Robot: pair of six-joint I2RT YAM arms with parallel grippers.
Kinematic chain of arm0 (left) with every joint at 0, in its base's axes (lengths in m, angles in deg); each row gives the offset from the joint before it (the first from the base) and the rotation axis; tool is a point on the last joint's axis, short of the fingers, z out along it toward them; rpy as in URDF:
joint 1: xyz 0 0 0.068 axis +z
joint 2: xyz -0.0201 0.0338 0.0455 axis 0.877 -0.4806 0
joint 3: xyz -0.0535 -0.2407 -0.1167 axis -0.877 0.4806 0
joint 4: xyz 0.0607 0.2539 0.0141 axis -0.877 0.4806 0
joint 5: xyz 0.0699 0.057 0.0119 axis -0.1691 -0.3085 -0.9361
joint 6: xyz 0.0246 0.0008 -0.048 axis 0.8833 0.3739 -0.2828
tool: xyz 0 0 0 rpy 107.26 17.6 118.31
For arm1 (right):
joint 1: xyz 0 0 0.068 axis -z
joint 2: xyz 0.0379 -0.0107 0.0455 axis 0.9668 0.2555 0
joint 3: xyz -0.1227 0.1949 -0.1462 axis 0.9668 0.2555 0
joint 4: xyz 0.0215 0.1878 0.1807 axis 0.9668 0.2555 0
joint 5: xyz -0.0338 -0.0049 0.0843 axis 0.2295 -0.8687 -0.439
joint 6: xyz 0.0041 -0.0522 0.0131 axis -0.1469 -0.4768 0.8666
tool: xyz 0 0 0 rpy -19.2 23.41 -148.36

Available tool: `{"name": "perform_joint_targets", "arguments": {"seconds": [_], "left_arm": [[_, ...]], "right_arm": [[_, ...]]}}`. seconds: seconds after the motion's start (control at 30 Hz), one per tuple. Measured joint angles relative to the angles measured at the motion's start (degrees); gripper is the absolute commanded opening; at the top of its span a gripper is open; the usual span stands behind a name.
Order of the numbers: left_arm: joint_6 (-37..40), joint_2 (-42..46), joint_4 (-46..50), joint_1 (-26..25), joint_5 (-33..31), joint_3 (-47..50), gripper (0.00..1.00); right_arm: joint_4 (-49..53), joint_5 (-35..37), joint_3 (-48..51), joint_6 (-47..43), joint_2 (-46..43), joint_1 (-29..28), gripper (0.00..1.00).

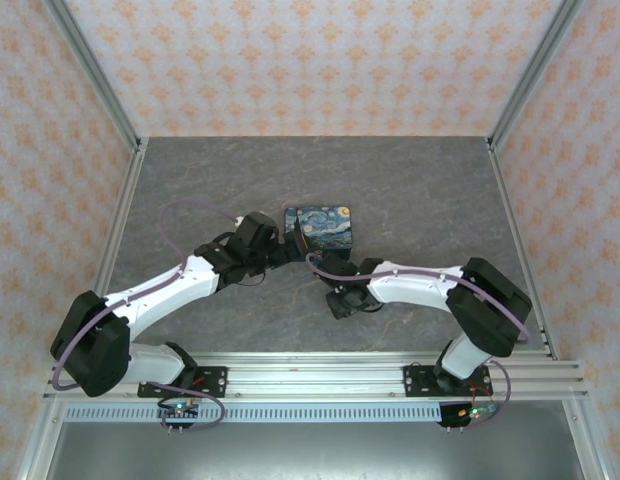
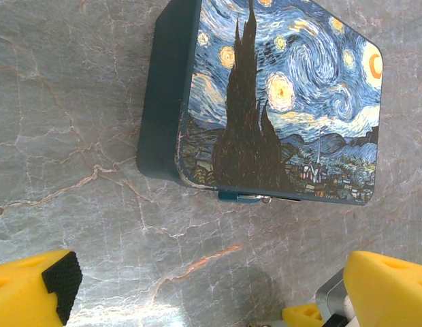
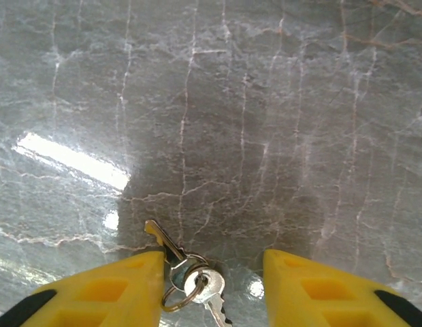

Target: Unlock a padlock with a key

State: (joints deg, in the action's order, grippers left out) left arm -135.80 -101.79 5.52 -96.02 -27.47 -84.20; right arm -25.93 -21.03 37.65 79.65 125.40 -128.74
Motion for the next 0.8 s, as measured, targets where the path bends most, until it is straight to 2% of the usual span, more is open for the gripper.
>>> {"name": "perform_joint_targets", "arguments": {"seconds": [0.27,0.57,0.8], "left_arm": [[0.00,0.00,0.00,0.00,0.00,0.00,1.00],[0.00,0.00,0.00,0.00,0.17,0.00,1.00],[-0.04,0.00,-0.63,0.00,1.27,0.00,1.00]], "right_arm": [[-0.55,-1.05,-0.31,1.16,0.11,0.00,0.00],[-5.51,-1.75,2.05,3.15,-1.79,0.90,0.00],[-11.13,-7.02,8.22,5.97,-8.09,4.02,0.00]]}}
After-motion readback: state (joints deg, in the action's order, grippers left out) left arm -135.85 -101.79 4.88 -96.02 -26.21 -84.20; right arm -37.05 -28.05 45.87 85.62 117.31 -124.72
